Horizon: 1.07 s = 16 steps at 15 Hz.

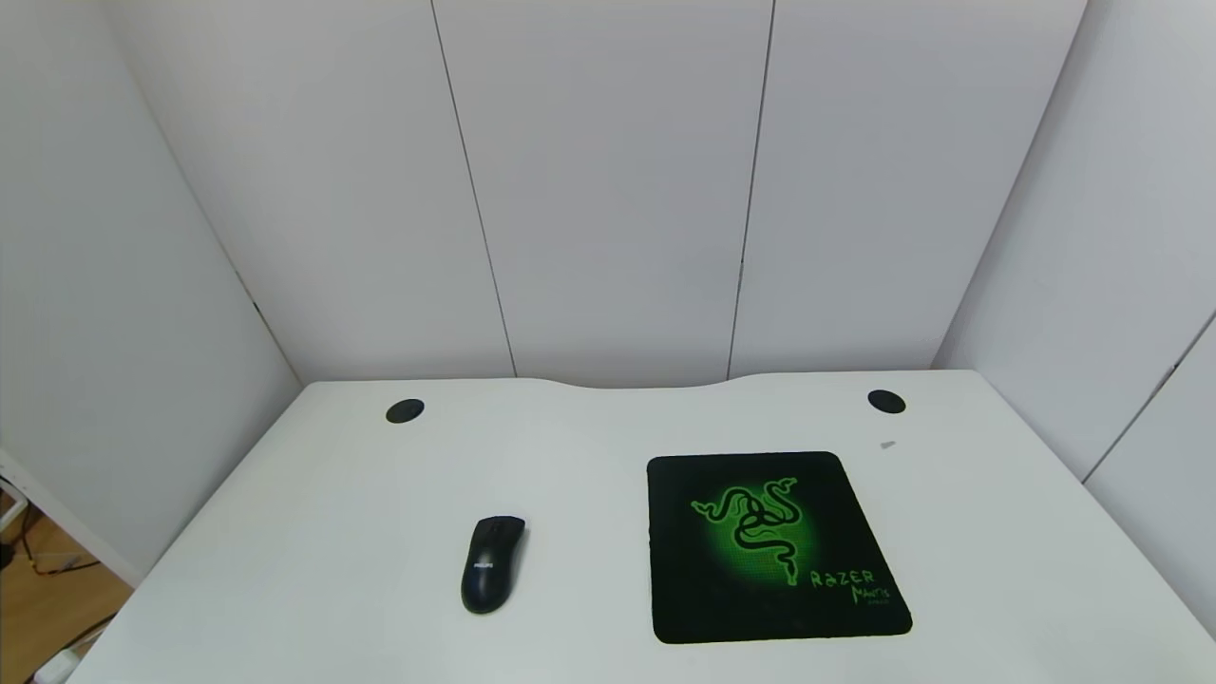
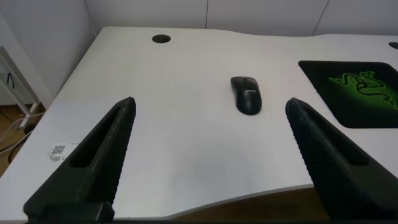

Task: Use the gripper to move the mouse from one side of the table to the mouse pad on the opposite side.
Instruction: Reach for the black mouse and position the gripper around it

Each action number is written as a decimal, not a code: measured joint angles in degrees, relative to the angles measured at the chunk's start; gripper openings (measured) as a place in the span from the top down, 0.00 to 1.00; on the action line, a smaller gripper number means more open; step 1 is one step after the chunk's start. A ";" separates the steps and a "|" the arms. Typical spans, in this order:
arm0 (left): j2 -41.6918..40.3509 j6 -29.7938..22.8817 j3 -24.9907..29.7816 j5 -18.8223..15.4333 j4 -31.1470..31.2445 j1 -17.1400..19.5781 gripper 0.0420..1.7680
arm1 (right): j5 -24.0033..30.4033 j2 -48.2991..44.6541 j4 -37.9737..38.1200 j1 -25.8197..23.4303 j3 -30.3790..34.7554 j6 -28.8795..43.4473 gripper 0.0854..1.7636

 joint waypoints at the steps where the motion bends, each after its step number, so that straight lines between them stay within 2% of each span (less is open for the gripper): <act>1: 0.00 0.00 0.00 0.00 0.00 0.00 0.03 | -0.02 0.00 0.00 0.00 0.00 0.00 0.03; 5: 0.00 0.96 -0.56 -0.46 0.16 0.00 0.03 | -0.02 0.00 0.00 0.00 0.00 0.00 0.03; 9: 1.65 0.99 -7.18 -2.07 3.35 0.00 0.03 | 0.00 0.00 0.02 0.02 0.00 -0.02 0.03; 12: 7.00 0.88 -13.20 -2.13 4.61 0.00 0.03 | 0.00 0.00 0.00 0.02 0.00 -0.02 0.03; 16: 18.58 0.61 -21.15 -1.87 4.34 0.00 0.03 | -0.02 0.00 0.00 0.02 0.00 -0.02 0.03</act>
